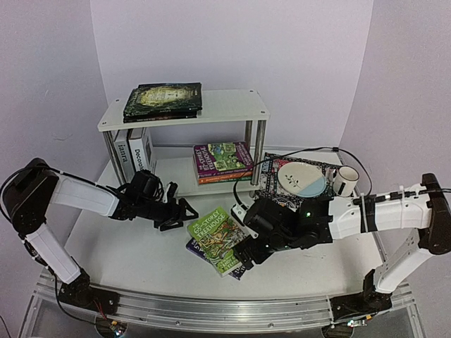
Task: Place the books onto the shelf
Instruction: Pick up the book from the book pile.
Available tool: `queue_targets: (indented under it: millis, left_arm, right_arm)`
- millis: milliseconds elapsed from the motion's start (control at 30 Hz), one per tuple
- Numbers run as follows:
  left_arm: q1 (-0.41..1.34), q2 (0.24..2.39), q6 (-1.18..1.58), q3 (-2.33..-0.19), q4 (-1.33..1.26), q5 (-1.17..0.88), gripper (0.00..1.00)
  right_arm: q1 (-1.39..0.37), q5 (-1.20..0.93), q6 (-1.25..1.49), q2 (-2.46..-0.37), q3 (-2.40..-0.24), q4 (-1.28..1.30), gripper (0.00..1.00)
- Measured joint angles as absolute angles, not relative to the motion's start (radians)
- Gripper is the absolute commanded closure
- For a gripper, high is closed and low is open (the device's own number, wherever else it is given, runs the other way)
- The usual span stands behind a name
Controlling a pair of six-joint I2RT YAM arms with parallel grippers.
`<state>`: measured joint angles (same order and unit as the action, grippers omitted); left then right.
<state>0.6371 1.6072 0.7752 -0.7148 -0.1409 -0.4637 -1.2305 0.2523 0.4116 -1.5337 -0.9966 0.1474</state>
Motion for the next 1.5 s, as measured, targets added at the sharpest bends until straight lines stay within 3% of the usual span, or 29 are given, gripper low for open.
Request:
queue_targets:
  millis: [200, 333, 500, 700, 1000, 1233, 1500]
  left_arm:
    - [0.664, 1.649, 0.784, -0.711, -0.151, -0.519, 0.21]
    - [0.669, 1.660, 0.790, -0.705, -0.164, -0.531, 0.30]
    - [0.669, 1.690, 0.818, -0.704, -0.193, -0.535, 0.48]
    - [0.667, 1.692, 0.840, -0.704, -0.215, -0.526, 0.80]
    - [0.669, 1.568, 0.895, -0.673, -0.244, -0.520, 0.86]
    - [0.670, 1.456, 0.952, -0.614, -0.229, -0.483, 0.88]
    - [0.674, 1.344, 1.023, -0.559, -0.215, -0.428, 0.88]
  right_arm:
    - [-1.230, 0.249, 0.412, -1.554, -1.007, 0.145, 0.02]
    - [-1.230, 0.247, 0.412, -1.558, -1.010, 0.142, 0.02]
    - [-1.233, 0.248, 0.411, -1.564, -1.016, 0.141, 0.02]
    - [-1.262, 0.288, 0.394, -1.568, -1.028, 0.142, 0.02]
    - [-1.287, 0.347, 0.335, -1.581, -1.084, 0.150, 0.02]
    - [-1.320, 0.447, 0.299, -1.682, -1.248, 0.176, 0.02]
    - [-1.421, 0.650, 0.295, -1.921, -1.448, 0.215, 0.15]
